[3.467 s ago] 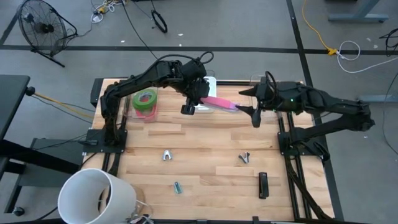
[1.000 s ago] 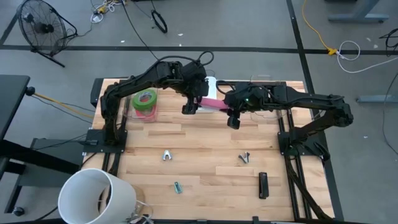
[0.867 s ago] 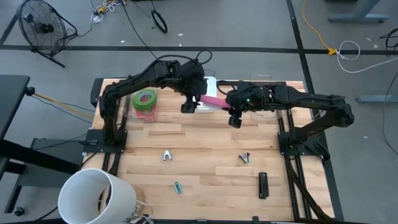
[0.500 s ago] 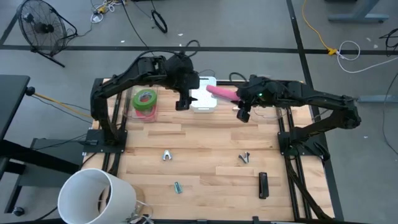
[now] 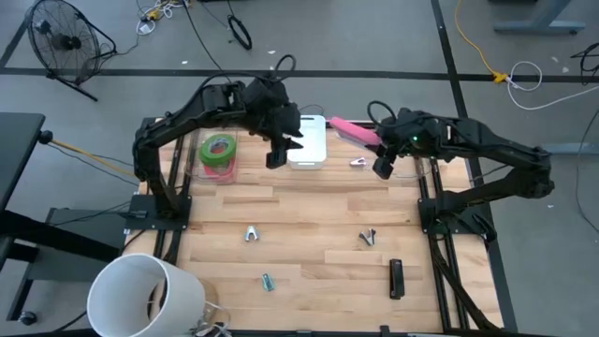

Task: Pick and place Stapler, Stapler remover, tape
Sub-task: Put the pink stapler into the right transparent bin

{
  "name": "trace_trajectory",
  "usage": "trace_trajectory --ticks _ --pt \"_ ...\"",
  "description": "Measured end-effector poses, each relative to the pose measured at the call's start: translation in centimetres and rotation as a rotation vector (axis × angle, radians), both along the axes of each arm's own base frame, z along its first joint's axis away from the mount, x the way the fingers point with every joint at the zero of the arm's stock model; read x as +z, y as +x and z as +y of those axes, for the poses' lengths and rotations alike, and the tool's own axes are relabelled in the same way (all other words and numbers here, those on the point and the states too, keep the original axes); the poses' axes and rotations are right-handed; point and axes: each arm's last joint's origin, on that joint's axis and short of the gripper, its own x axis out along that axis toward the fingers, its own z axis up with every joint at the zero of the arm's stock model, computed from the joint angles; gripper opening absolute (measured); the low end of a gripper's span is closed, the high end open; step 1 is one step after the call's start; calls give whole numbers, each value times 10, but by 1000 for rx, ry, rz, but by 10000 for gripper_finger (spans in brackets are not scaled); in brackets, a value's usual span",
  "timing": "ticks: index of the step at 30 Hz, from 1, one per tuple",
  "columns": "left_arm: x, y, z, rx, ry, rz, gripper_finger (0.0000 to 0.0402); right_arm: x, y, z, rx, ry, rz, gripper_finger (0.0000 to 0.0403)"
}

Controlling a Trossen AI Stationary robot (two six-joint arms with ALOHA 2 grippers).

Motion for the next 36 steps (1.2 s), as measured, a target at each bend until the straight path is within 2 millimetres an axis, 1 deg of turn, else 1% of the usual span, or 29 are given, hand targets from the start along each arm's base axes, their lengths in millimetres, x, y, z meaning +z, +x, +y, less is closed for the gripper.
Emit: trace_trajectory --ticks 5,8,10,16,18,20,24,28,36 --pt "0 0 0 8 -10 0 51 1 -8 0 -43 -18 10 133" --pt "0 0 -1 -34 -43 -5 17 3 -11 0 -55 -26 2 133" --pt "-1 0 -1 -24 -61 -2 6 4 -13 1 -60 -20 -4 133" --pt "1 0 3 0 -48 -23 3 3 -17 1 -64 -12 17 133" --pt "-2 5 4 5 -45 -52 3 2 -17 1 -64 -10 22 133" --pt "-10 14 6 14 -53 -77 2 2 -17 1 -64 -11 20 133" --pt "-33 28 9 15 -72 -83 2 2 -17 1 -65 -11 19 133" --pt "-52 41 9 -36 -140 -133 1 2 -17 1 -65 -10 19 133" --pt "-84 56 -4 -35 -165 -153 1 0 -20 0 -132 -6 33 133"
